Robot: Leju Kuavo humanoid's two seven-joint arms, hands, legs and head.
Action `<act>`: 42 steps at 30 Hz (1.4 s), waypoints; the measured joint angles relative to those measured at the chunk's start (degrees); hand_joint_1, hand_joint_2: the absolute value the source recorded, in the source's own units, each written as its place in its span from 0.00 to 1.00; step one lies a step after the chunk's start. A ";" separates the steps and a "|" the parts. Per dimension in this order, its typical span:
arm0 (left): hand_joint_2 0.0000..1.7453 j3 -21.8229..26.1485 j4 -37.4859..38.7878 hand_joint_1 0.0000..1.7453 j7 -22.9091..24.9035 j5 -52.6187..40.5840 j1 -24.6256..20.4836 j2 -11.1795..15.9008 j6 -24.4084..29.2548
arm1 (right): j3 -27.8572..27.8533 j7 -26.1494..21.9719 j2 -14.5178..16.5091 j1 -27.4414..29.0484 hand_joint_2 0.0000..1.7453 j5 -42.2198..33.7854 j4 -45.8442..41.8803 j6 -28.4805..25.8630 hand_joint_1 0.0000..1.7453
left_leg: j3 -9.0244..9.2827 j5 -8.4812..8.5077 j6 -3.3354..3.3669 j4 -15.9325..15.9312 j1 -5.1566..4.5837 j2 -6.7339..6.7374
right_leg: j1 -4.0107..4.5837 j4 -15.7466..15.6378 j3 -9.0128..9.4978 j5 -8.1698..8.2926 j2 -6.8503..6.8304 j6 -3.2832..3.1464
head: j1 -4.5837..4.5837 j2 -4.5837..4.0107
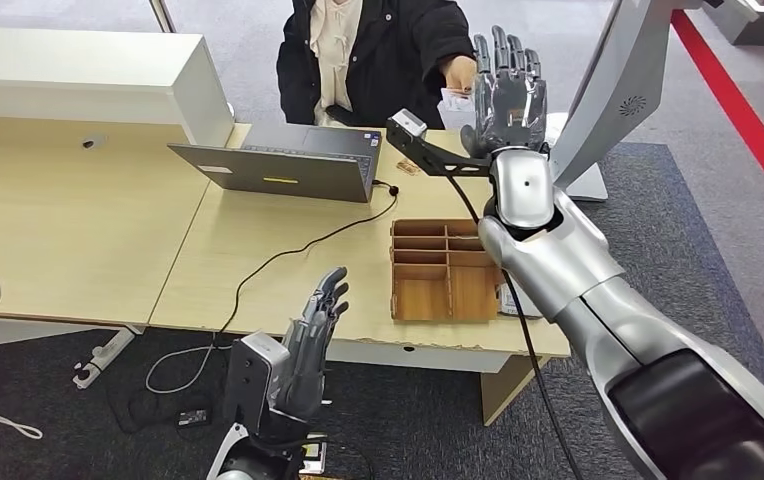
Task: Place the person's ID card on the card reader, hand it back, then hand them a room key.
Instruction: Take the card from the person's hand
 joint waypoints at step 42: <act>0.00 -0.65 -0.03 0.00 -0.48 3.38 -0.15 1.86 3.39 | 5.09 -2.79 3.75 -4.24 1.00 -1.64 14.73 -2.45 1.00 | 0.05 0.01 -0.01 0.01 0.00 0.05 | 0.00 0.00 -0.02 0.01 0.03 0.00 | 0.01 0.00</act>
